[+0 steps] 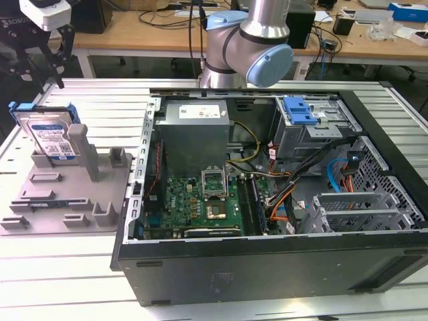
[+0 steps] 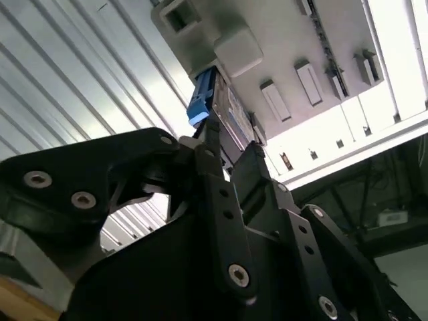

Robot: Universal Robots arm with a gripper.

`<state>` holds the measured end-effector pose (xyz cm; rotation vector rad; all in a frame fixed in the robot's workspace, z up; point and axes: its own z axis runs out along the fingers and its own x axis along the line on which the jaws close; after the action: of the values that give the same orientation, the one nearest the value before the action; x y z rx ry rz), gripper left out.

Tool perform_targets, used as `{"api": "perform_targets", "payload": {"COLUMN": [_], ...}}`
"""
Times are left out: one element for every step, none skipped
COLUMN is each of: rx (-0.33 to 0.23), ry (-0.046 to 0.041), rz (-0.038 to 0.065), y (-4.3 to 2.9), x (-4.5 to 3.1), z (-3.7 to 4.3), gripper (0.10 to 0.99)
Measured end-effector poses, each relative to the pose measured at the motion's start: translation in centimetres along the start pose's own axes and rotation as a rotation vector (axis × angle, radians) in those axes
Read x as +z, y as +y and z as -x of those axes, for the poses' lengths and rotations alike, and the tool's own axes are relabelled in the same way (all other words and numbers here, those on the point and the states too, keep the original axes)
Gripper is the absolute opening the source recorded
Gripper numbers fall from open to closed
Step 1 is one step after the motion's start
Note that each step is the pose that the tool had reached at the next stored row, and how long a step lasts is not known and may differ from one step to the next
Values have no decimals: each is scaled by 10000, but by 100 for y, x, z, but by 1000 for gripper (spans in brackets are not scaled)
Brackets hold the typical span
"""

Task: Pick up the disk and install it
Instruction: 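Pick up the disk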

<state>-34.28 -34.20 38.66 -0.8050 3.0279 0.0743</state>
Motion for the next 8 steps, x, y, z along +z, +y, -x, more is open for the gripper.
{"api": "perform_targets", "payload": {"rx": [-190,-364,-702,-1110,-1360,-1551,-1758,-1943], "ry": [8,15,31,49,60,68,77,86], "rz": [4,7,14,22,27,30,34,38], "y": [0,0,0,0,0,0,-1,-1], "x": [1,3,5,7,9,11,12,13], "z": [0,0,0,0,0,0,0,0], "gripper": [357,420,482,482,482,482,482,482]}}
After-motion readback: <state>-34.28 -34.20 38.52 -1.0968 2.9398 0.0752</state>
